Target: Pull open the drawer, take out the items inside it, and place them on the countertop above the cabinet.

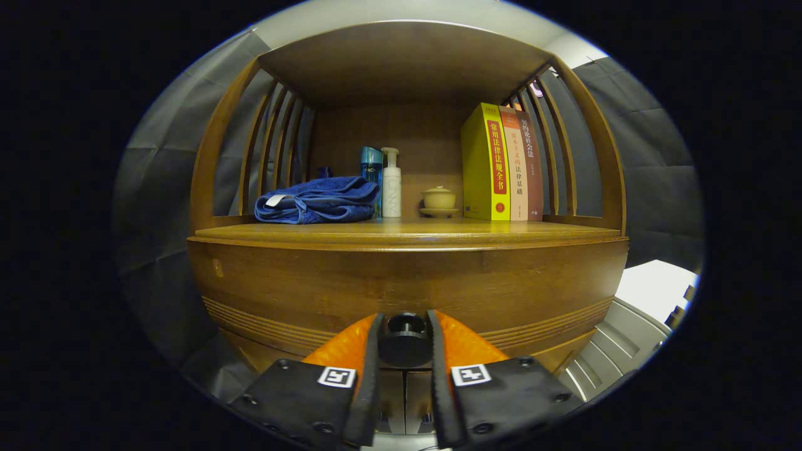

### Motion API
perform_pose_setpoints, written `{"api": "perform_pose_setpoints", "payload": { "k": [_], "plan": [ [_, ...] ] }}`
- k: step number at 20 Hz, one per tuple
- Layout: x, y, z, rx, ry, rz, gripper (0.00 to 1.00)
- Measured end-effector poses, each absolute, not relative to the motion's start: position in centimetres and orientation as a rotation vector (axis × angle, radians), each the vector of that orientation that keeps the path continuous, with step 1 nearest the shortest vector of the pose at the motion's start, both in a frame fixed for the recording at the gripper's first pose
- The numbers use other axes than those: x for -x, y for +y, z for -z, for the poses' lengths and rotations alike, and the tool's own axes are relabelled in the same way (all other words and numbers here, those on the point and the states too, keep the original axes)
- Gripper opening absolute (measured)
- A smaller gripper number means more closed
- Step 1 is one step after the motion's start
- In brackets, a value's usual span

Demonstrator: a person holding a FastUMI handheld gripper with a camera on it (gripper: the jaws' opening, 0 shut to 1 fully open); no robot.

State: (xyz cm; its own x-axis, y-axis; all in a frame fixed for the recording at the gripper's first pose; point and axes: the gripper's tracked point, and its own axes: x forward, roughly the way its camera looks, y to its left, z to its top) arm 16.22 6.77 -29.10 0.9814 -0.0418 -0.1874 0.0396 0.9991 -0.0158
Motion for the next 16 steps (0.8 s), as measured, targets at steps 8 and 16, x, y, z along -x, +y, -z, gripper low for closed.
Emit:
{"api": "perform_pose_setpoints", "payload": {
  "k": [8, 16],
  "plan": [
    [-11.7, 7.0, 28.7, -0.043, 0.252, 0.051, 0.41],
    [-6.7, 7.3, 28.4, -0.061, 0.287, 0.044, 0.41]
  ]
}}
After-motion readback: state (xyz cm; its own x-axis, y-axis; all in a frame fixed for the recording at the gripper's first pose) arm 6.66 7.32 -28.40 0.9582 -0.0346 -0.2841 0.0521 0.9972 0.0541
